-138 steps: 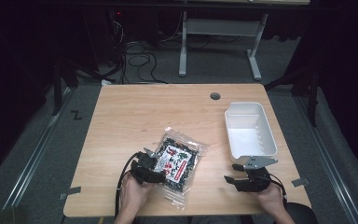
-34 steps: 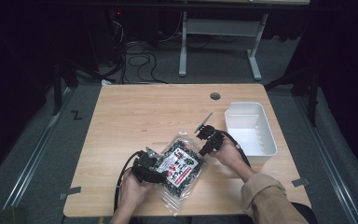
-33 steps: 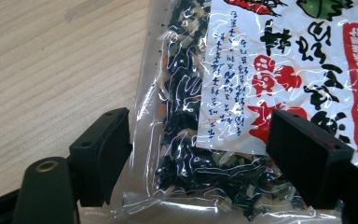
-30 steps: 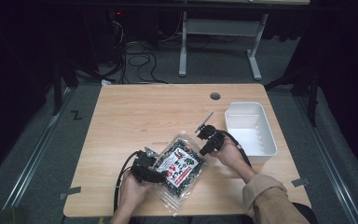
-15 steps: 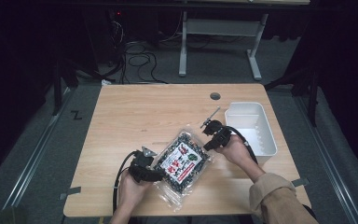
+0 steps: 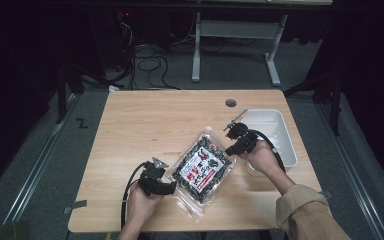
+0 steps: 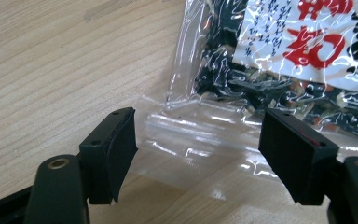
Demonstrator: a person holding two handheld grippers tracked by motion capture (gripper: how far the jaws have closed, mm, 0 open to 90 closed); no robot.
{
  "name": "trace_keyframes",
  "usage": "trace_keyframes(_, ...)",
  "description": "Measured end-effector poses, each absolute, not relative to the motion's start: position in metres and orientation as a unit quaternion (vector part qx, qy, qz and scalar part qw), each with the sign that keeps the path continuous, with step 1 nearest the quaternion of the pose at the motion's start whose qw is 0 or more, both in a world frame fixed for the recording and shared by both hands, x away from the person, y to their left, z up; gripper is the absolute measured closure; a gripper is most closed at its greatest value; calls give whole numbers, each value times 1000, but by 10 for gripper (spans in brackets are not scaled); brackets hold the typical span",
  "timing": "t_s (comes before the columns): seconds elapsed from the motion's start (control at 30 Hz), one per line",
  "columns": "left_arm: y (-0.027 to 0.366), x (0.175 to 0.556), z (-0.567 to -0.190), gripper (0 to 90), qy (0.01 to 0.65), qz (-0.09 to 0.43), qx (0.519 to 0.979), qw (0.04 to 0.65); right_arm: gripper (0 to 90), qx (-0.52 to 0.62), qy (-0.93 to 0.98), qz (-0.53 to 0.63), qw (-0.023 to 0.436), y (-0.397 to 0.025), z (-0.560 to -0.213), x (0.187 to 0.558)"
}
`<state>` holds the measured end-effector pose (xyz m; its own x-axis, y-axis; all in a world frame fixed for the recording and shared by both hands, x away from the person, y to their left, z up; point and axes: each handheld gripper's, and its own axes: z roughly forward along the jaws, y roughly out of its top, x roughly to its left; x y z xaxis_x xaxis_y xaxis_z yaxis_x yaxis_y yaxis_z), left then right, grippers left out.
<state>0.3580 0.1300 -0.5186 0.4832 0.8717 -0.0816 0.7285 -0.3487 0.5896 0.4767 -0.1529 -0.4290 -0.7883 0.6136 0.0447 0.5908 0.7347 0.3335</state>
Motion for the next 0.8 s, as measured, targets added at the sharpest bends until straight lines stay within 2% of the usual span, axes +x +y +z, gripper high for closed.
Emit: trace_keyframes(0.8, 133, 359, -520, 281, 501, 114, 806, 292, 900, 309, 930, 186, 68, -166, -385, 473)
